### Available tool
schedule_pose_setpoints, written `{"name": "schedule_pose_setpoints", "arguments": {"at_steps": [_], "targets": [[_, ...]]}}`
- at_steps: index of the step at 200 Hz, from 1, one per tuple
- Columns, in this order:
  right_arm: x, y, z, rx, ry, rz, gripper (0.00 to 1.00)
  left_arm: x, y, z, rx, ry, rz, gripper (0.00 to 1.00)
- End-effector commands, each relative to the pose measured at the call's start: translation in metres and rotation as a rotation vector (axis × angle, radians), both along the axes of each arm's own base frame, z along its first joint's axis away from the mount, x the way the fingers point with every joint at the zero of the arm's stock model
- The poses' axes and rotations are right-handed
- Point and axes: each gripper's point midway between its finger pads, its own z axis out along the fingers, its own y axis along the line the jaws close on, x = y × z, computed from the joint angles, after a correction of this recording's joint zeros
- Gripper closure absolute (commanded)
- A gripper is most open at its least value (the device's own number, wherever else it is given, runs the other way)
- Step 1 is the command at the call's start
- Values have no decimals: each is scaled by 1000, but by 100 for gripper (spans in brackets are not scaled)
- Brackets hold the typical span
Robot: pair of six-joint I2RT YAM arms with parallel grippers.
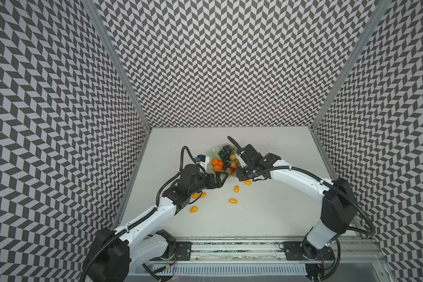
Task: Arrange fruit in a fruit bowl
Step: Place the fruit in the fruit bowl.
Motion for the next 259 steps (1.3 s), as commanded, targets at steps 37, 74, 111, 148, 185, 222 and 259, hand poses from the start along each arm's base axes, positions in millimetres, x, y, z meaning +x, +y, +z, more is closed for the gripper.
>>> {"name": "schedule_pose_setpoints", "arguments": {"at_steps": [37, 74, 111, 148, 185, 222, 259], "targets": [[26, 48, -6, 45, -15, 52, 77, 0, 24, -9, 25, 19, 39, 0], [37, 65, -21, 42, 8, 74, 76, 2, 36, -8, 22, 14, 67, 0], [44, 76, -38, 33, 30, 87, 76, -2, 41, -6, 12, 4, 75, 0], [50, 80, -43, 25, 26, 85, 71, -4, 47, -5, 13, 0, 85, 0], [52, 82, -39, 29, 20, 91, 64, -7, 47, 0, 1, -14, 80, 0], [51, 78, -24, 35, -5, 86, 64, -9, 46, 3, -4, -26, 63, 0], [41, 63, 19, 96, -93, 68, 64, -14, 32, 10, -21, -47, 3, 0]]}}
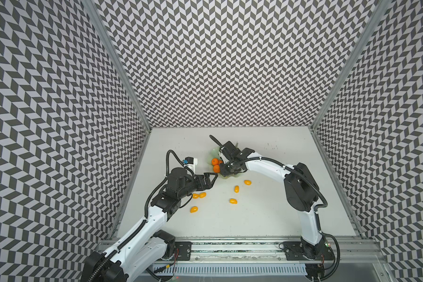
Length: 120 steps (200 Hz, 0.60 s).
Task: Arrange fruit in a fruit bowl
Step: Place the fruit in the fruit bowl, then pick up the fruit from the center of the table.
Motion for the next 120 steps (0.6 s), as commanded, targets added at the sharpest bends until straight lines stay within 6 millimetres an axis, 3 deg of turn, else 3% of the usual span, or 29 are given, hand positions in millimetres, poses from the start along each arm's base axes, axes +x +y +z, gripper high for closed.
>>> {"name": "schedule_pose_setpoints", "arguments": {"at_steps": [1, 23, 52, 86, 120], "targets": [[-3, -5, 56, 81, -122, -5, 64, -7, -11, 3, -3, -25, -60, 0], [-14, -30, 64, 73, -161, -43, 64, -11, -27, 5, -1, -36, -104, 0], [-31, -66, 58, 39, -170, -91, 64, -19, -55, 1, 5, -30, -167, 0], [-43, -110, 27, -34, -124, -158, 64, -26, -84, -11, 10, -3, -219, 0], [-47, -131, 0, -66, -81, -175, 64, -32, -110, -19, 24, 11, -266, 0]]}}
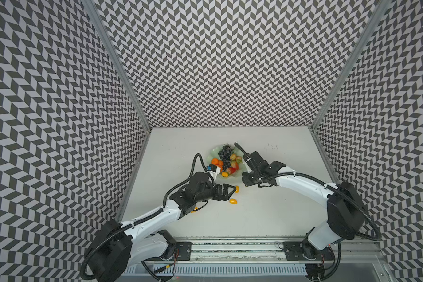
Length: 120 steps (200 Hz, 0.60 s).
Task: Arrange fruit in a fruit bowl
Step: Pick up the fruit from the center of the table.
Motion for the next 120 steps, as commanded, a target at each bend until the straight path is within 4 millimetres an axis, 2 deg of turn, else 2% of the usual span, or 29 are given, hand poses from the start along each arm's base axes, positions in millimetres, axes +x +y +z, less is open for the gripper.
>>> {"name": "schedule_pose_setpoints", "arguments": {"at_steps": [1, 35, 70, 120], "targets": [[8, -8, -1, 12, -34, -25, 64, 8, -20, 24, -48, -64, -1, 0], [15, -7, -13, 7, -17, -7, 63, 5, -30, 15, -36, -41, -14, 0], [22, 1, -18, 9, -1, 14, 62, 4, -27, 14, -32, -39, -7, 0], [26, 0, -34, -40, 22, 33, 60, 4, -23, 14, -23, -43, 7, 0]]}}
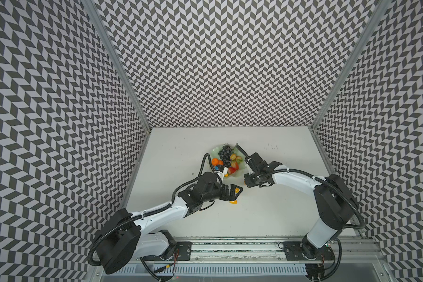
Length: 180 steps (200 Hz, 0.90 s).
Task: Arrange fruit in a fruit bowl
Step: Pick up the fruit from the center of the table.
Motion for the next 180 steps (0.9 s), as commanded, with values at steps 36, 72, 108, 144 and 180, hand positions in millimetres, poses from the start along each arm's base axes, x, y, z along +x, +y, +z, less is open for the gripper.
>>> {"name": "schedule_pose_setpoints", "arguments": {"at_steps": [36, 72, 108, 144, 180], "targets": [[19, 8, -2, -13, -26, 16, 60, 4, -1, 13, -28, -31, 19, 0], [21, 6, -14, -44, -10, 18, 60, 4, 0, 13, -26, -31, 23, 0], [20, 5, -22, -60, 2, 20, 60, 4, 1, 12, -24, -29, 25, 0], [19, 4, -28, -65, 11, 19, 61, 4, 0, 12, -25, -28, 25, 0], [18, 4, -31, -65, 17, 21, 65, 4, 1, 10, -21, -27, 26, 0]]}}
